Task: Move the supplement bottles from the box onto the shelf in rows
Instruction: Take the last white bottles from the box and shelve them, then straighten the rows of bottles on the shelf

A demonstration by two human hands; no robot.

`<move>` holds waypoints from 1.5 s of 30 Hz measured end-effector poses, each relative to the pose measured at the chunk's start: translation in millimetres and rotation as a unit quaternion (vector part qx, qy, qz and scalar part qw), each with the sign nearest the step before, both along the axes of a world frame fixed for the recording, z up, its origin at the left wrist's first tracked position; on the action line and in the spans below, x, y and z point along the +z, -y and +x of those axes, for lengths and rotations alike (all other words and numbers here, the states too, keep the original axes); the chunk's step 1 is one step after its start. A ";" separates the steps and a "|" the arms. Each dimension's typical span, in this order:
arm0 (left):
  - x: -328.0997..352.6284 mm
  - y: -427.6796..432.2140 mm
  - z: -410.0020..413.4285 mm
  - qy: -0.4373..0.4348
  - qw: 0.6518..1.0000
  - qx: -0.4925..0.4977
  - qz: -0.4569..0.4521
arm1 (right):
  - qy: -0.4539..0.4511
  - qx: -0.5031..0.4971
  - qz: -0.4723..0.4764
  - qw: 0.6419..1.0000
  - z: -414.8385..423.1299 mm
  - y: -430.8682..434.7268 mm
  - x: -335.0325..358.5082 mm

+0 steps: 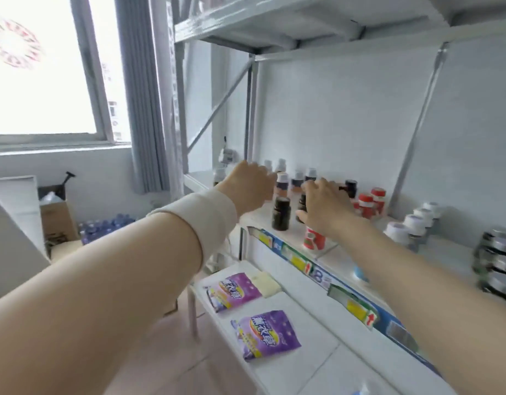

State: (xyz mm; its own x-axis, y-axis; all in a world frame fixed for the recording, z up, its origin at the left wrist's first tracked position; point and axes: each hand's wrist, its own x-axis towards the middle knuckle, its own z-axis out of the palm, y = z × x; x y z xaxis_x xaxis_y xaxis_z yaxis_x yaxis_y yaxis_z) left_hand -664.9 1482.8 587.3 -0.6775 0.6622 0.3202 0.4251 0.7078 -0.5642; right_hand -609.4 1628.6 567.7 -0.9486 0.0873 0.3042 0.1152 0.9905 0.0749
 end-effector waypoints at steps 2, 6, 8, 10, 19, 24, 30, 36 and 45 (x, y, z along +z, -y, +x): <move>-10.7 69.1 -31.7 0.020 0.999 0.044 0.011 | 0.009 0.039 0.003 0.999 -47.1 61.5 -8.2; -45.9 196.1 -93.1 0.066 0.988 0.139 0.026 | 0.042 0.103 0.003 0.994 -127.8 179.5 -35.1; -63.1 246.7 -119.2 0.085 0.981 0.171 0.040 | 0.062 0.132 0.010 0.989 -161.7 228.0 -51.8; -79.6 287.8 -141.5 0.110 0.973 0.197 0.049 | 0.078 0.156 0.023 0.984 -192.8 268.6 -69.5; -159.6 408.5 -303.5 0.171 0.949 0.261 0.057 | 0.138 0.215 0.049 0.966 -373.6 380.4 -153.9; -214.8 451.8 -421.3 0.228 0.932 0.278 0.050 | 0.183 0.239 0.045 0.952 -498.2 417.0 -212.0; -285.3 524.8 -516.0 0.327 0.879 0.338 0.077 | 0.261 0.257 0.062 0.928 -616.5 466.4 -269.1; -356.7 590.7 -594.0 0.380 0.849 0.357 0.086 | 0.327 0.277 0.076 0.900 -711.7 533.3 -333.3; -501.4 659.6 -717.8 0.499 0.790 0.338 0.109 | 0.486 0.231 0.047 0.842 -807.5 622.2 -483.1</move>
State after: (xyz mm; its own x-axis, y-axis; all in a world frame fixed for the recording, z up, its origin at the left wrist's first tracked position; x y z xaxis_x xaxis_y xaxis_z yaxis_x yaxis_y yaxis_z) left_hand -1382.7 823.2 86.0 -0.8403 0.0429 -0.5405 0.0640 0.9977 -0.0202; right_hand -1416.9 1006.4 84.6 -0.6802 -0.3393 -0.6498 -0.4409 0.8975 -0.0071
